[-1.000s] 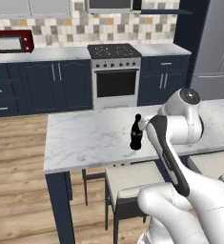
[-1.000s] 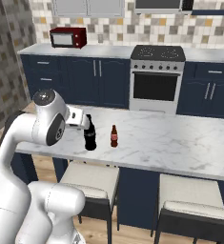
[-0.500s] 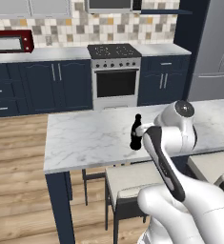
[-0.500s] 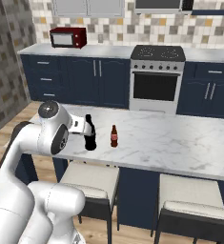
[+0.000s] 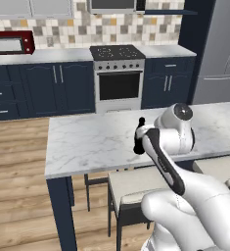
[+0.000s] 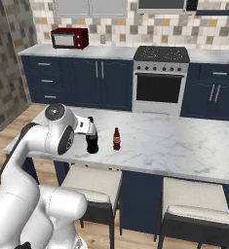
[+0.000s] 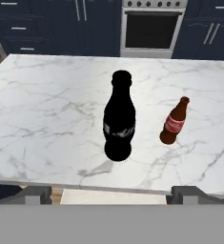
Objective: Place the large bottle from the dining counter next to the other large bottle outside the sink, and place the small bottle from the dining counter next to the other small bottle inside the sink.
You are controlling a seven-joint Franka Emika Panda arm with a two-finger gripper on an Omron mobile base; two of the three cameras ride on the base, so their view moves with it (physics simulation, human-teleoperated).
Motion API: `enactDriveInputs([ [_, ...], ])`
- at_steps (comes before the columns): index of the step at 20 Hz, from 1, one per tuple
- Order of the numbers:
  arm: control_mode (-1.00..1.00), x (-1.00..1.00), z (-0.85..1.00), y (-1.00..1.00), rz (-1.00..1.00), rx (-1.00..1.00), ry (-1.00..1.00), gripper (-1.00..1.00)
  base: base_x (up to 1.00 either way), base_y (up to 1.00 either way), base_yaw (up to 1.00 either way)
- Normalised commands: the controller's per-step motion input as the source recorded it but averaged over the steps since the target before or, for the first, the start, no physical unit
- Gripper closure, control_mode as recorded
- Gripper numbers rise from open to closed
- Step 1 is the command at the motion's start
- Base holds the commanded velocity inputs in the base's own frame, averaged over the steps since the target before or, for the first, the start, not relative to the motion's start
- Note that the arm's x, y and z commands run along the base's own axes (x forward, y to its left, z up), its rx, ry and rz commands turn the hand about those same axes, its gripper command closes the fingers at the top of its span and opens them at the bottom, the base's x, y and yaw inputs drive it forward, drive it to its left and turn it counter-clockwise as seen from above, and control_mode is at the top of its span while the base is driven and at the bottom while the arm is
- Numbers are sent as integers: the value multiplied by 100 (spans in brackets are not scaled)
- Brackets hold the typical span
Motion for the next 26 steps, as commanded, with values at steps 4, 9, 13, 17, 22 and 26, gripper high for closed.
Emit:
enactDriveInputs([
  [4,-100,43,-4,0,0,0,0,-100,0,0,0],
  [9,-100,44,-13,0,0,0,0,-100,0,0,0],
  [13,-100,42,-13,0,0,0,0,-100,0,0,0],
  [17,-100,36,-14,0,0,0,0,-100,0,0,0],
  [22,-100,27,-17,0,0,0,0,-100,0,0,0],
  [26,-100,24,-17,0,0,0,0,-100,0,0,0],
])
